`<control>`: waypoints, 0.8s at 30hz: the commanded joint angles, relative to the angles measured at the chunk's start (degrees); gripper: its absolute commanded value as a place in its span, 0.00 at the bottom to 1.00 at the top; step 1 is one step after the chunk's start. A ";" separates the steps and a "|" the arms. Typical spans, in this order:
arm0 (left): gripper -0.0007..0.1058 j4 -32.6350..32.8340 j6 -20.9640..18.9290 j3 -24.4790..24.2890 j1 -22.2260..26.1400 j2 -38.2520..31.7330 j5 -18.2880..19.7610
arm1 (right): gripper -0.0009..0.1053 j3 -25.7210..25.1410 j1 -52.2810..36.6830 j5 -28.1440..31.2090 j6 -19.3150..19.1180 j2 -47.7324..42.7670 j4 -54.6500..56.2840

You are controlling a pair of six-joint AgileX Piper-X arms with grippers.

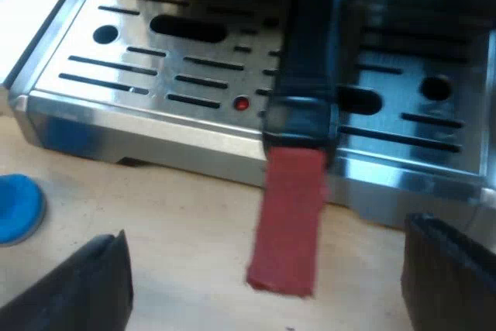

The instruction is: Grind coffee beans and then tamp

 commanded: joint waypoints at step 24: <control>0.45 -8.52 -0.27 0.03 -0.24 -0.07 -6.34 | 0.69 -6.01 -9.93 -11.05 1.96 12.98 0.21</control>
